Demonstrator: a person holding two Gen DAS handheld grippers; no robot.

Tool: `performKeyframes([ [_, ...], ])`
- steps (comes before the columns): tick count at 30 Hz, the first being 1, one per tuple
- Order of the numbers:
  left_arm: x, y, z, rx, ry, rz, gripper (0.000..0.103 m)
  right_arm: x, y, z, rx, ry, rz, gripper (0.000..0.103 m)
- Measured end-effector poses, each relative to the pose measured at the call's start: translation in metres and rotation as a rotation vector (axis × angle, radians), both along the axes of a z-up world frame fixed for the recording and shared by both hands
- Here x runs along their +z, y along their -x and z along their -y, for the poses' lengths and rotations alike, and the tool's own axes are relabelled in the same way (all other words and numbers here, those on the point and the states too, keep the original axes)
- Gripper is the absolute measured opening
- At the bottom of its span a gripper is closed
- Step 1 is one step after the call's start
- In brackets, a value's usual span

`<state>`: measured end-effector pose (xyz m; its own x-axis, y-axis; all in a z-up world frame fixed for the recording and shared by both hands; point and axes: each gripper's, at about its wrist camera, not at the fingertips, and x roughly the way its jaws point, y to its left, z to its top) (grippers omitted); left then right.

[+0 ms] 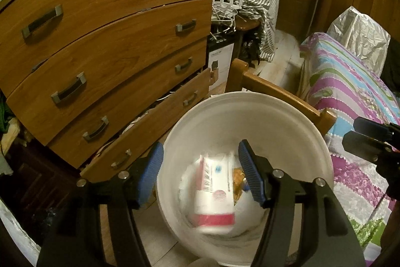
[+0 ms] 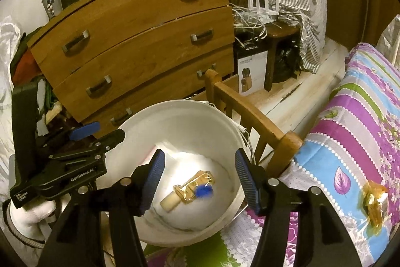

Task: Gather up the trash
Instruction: 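Carry medicine box and blue cap to the white bucket and release both, then move both tools back over the remaining trash on the bed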

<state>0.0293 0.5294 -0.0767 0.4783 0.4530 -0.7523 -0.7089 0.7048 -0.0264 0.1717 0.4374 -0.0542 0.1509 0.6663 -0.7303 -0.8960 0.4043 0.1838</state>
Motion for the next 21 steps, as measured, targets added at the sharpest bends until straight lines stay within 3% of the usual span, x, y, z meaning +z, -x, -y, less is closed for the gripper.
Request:
performKeyframes([
  [5, 0.007, 0.000, 0.015, -0.016, -0.009, 0.012, 0.060, 0.015, 0.009, 0.029, -0.013, -0.050, 0.019, 0.060],
  [11, 0.013, -0.004, 0.053, -0.084, -0.016, 0.042, 0.060, 0.040, 0.036, 0.119, -0.067, -0.148, 0.117, 0.060],
  [17, 0.009, -0.031, 0.132, -0.253, -0.010, 0.063, 0.060, 0.039, 0.052, 0.238, -0.184, -0.186, 0.198, 0.060],
  [21, -0.001, -0.055, 0.195, -0.398, 0.001, 0.058, 0.060, 0.021, 0.047, 0.315, -0.276, -0.177, 0.182, 0.060],
])
